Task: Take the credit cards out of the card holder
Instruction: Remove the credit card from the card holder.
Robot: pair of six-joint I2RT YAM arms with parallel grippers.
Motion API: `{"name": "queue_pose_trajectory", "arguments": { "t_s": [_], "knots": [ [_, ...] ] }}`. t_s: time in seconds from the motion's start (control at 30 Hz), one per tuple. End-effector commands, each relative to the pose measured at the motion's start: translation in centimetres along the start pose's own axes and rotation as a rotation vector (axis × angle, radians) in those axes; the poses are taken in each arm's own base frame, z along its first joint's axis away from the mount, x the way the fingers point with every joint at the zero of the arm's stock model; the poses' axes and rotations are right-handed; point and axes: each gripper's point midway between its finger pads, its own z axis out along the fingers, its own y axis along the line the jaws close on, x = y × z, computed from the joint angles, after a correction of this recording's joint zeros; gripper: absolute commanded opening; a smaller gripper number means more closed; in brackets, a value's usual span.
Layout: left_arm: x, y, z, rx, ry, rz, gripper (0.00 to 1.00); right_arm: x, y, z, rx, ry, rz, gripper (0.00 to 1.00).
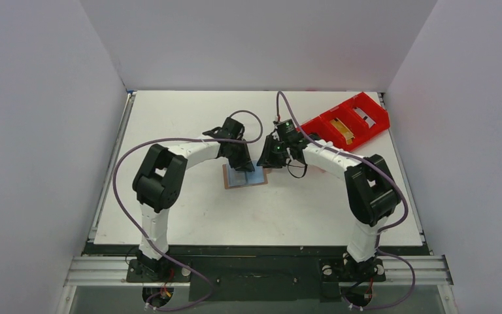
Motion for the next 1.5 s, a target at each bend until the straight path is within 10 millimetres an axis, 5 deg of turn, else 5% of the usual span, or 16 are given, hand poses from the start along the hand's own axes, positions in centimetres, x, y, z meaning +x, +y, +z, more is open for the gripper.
{"name": "queue_pose_trajectory", "arguments": {
  "t_s": [0.0,0.33,0.73,1.47],
  "knots": [
    [-1.8,-0.8,-2.7,0.032,-0.073,0.007,0.15,-2.0,3.1,-0.1,-0.089,-0.036,0.009,0.26],
    [-2.7,1.2,-4.7,0.014,-0.108,-0.027,0.15,-1.6,4.1,1.5,-0.116,0.004,0.015,0.24],
    [-1.3,5.8,-5.8,-0.101,-0.124,-0.044,0.11,0.0,5.0,5.0,-0.138,0.076,-0.001,0.25],
    [-1.4,7.0,-6.1,-0.151,-0.149,-0.039,0.07,1.4,3.7,6.9,-0.117,0.117,-0.005,0.25]
  ]
}}
